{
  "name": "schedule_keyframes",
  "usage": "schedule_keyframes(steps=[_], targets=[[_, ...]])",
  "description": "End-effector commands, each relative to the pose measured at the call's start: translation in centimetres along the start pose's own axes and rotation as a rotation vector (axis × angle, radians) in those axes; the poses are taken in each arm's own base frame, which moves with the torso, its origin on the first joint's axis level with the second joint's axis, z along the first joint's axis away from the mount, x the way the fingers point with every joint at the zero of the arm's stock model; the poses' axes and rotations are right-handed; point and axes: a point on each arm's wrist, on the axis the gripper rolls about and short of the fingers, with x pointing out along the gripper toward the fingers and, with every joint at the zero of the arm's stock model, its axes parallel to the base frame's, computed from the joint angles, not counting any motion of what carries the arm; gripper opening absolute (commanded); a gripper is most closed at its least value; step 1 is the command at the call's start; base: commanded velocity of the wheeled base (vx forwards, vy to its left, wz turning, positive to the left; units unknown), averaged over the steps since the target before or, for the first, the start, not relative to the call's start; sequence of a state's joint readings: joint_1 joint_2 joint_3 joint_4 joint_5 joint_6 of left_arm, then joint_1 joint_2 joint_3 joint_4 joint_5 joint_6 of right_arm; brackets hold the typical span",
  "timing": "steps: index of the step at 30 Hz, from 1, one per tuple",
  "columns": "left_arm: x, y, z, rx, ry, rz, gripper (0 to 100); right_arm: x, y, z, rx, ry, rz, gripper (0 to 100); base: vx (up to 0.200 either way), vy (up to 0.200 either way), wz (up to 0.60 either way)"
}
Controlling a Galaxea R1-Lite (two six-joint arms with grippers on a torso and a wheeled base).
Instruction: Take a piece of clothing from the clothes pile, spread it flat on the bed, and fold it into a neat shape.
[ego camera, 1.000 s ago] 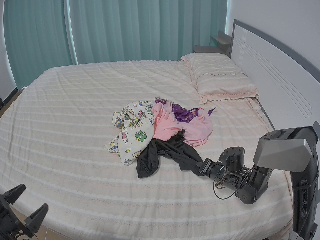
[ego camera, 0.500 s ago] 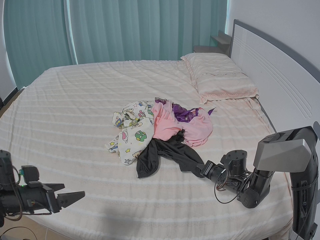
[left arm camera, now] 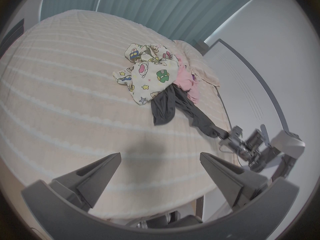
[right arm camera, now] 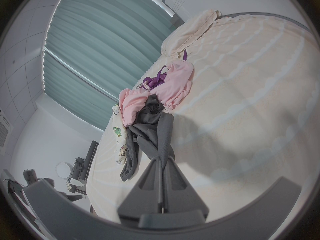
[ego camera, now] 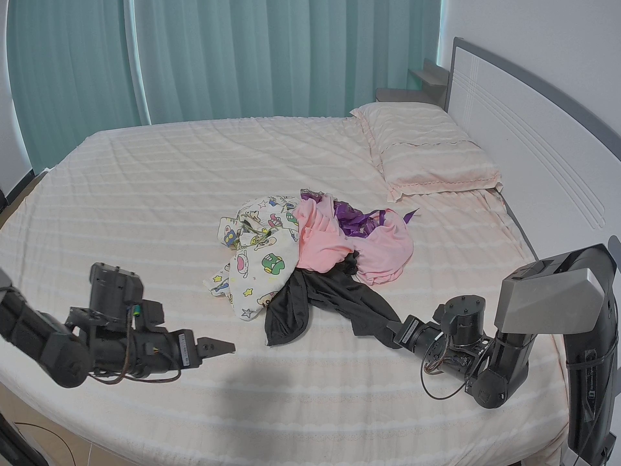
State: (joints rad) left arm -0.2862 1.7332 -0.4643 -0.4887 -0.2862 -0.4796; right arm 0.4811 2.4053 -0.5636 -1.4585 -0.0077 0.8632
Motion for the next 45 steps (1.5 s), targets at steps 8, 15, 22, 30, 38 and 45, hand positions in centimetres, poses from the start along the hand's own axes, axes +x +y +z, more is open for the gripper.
schedule_keyframes(steps=[8,15,22,30,38,45], targets=[[13.8,-0.8,2.1,-0.144,-0.088,0.137,100,-0.4,-0.1,-0.1,-0.002,-0.003,0.007,0,0.000,0.000,0.00],[17.9,-2.1,1.4,-0.099,-0.111,0.168,100,-0.5,0.0,-0.3,-0.004,0.000,0.008,0,0.000,0.000,0.00],[20.8,-2.8,2.7,-0.090,-0.170,0.198,100,-0.5,0.1,-0.3,-0.004,0.001,0.008,0,0.000,0.000,0.00],[23.3,-3.8,2.9,-0.074,-0.203,0.200,100,-0.5,0.0,-0.4,-0.004,0.002,0.005,0,0.000,0.000,0.00],[24.1,-4.2,2.5,-0.067,-0.203,0.191,0,-0.4,0.0,-0.4,-0.004,0.002,0.005,0,0.000,0.000,0.00],[23.4,-4.0,2.4,-0.076,-0.221,0.227,0,-0.5,0.1,-0.2,-0.002,-0.010,0.021,0,0.000,0.000,0.00]])
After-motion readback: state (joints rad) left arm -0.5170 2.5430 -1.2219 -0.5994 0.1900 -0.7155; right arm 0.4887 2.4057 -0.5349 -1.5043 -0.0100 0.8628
